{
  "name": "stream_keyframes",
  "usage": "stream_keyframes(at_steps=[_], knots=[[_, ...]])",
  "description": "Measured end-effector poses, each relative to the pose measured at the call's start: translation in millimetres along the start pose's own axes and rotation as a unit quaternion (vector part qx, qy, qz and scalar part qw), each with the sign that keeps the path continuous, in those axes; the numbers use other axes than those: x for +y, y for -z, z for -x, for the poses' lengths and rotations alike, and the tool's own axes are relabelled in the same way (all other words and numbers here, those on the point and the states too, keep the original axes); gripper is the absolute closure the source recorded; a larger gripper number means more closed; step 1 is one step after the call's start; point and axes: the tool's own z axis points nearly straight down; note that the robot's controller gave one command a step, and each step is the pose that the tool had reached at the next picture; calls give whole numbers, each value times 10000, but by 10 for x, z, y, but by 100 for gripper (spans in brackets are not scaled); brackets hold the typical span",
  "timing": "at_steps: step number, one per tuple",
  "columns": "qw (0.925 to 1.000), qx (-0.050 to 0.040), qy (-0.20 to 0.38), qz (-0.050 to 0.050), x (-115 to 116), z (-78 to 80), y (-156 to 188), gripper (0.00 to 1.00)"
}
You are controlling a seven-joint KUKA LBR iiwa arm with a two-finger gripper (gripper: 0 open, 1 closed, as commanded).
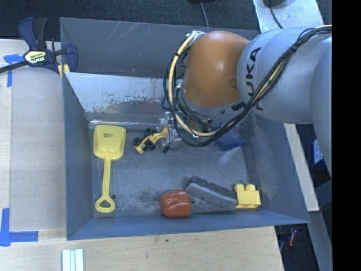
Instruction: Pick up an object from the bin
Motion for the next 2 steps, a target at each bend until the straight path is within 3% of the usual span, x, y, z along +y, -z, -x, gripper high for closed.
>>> stream_keyframes(at_steps=[1, 2], knots=[[10000, 83, -13, 4, -14, -42, 121, 100], [9999, 12, 140, 0, -15, 8, 812, 100]])
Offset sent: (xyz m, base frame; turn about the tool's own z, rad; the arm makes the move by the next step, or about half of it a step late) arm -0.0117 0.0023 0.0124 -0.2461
